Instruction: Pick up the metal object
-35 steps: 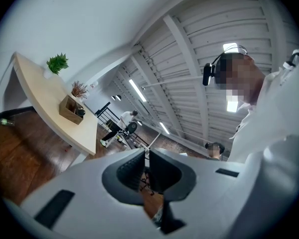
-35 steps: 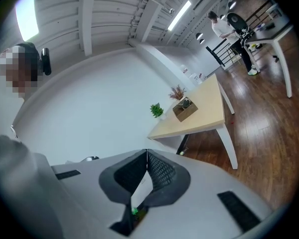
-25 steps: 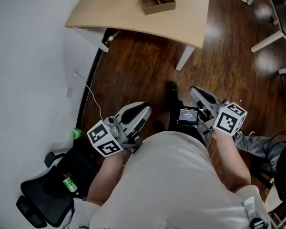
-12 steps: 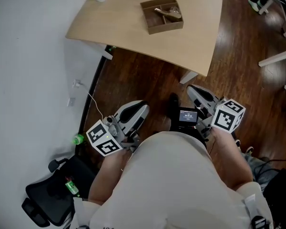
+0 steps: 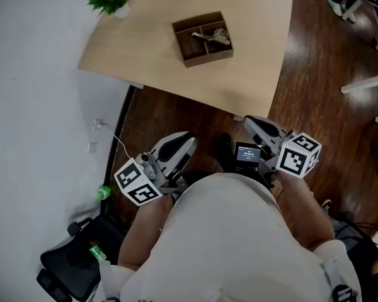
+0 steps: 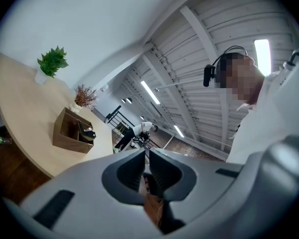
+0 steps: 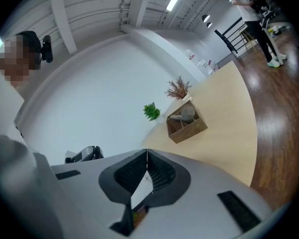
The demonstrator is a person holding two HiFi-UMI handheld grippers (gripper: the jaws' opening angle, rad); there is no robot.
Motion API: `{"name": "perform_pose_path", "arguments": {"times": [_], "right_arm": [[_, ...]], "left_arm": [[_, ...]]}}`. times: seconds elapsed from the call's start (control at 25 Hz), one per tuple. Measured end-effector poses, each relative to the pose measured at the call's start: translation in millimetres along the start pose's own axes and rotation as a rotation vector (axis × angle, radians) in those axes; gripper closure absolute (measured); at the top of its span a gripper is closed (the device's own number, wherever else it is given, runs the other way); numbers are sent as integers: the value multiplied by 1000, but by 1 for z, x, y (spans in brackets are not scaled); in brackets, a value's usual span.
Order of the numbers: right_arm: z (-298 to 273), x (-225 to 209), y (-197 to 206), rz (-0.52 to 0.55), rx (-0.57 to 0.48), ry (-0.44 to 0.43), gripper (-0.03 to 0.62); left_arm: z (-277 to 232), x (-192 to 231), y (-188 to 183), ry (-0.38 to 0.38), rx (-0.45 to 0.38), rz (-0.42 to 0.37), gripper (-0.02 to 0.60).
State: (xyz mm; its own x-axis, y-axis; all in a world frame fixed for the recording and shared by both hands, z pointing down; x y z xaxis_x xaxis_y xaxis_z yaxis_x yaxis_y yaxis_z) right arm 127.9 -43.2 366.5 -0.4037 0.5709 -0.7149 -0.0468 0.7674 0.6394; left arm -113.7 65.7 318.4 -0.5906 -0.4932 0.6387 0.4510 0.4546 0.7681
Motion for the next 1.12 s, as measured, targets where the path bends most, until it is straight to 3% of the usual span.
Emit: {"name": "perform_pose_path", "arguments": {"times": [0.4, 0.88, 1.12], "right_arm": [[-26, 5, -17, 7, -2, 34, 592], [-59, 33, -17, 47, -123, 192, 592], [-62, 39, -17, 109, -127, 251, 592]], "left_arm": [[-5, 27, -26, 21, -2, 19, 574], [7, 76, -72, 163, 114, -13, 574], [7, 94, -77, 172, 134, -14, 574]]}}
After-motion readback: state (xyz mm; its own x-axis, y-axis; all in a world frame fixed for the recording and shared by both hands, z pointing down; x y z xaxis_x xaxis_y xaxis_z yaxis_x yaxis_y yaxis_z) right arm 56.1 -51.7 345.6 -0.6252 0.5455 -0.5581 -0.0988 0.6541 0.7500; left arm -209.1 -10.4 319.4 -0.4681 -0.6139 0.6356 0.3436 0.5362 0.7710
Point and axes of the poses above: the fingertips, and each gripper's own axes: z backward along the fingers, x to its left, y out of its underside, the point moved 8 cm from there along z, backward along the fingers, and after that the axes turned 2 degrees about x, right-handed, at the moved point
